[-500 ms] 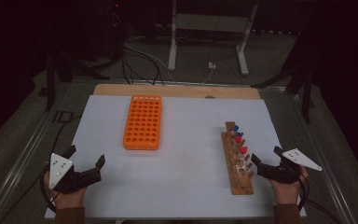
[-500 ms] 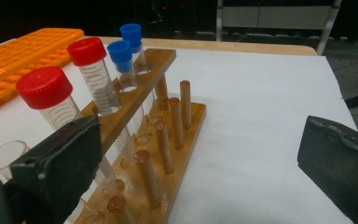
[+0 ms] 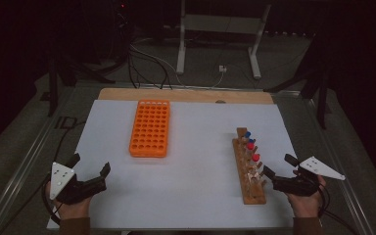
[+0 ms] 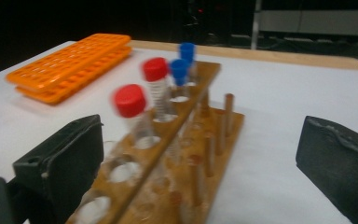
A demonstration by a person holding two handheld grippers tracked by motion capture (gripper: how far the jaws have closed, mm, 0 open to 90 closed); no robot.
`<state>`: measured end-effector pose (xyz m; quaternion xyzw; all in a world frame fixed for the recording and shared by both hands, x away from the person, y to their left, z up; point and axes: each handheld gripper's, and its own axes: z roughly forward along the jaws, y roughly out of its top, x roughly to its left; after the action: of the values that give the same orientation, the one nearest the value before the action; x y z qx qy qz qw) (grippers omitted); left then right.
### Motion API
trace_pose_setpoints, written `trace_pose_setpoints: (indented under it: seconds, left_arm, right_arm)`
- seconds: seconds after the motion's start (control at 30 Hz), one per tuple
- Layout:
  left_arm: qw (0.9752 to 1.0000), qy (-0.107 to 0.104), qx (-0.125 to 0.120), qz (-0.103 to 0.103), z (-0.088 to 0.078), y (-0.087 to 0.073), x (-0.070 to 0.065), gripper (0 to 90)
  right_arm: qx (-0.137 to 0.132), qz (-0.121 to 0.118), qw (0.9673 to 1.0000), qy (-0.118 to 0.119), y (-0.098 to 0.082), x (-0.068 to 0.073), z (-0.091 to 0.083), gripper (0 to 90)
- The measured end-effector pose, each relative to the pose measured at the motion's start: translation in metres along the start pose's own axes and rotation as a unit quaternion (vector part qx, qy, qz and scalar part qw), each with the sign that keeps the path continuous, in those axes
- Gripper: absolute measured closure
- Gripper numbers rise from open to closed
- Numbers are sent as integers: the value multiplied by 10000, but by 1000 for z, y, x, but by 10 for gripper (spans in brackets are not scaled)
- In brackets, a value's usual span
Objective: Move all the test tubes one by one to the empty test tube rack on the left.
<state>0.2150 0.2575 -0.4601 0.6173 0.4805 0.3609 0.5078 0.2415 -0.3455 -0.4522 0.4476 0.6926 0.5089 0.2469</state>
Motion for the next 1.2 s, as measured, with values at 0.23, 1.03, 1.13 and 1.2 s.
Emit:
trace_pose_setpoints:
  seconds: [0.23, 1.03, 1.13, 1.2]
  left_arm:
    - [10000, -14, 11, -12, 1, -1, -2, 4]
    - [9998, -75, 113, 115, 5, -2, -9, 4]
    - [9998, -79, 160, 107, 6, -2, -9, 4]
    - [9998, -66, 169, 117, 6, -2, -9, 4]
  right_arm:
    - [165, -314, 9973, 648, -1, 22, -13, 179]
    - [765, -1035, 9906, 455, -12, 53, 3, 758]
    - [680, -991, 9916, 485, -7, 53, -1, 758]
    - [638, -955, 9921, 501, -3, 52, -4, 758]
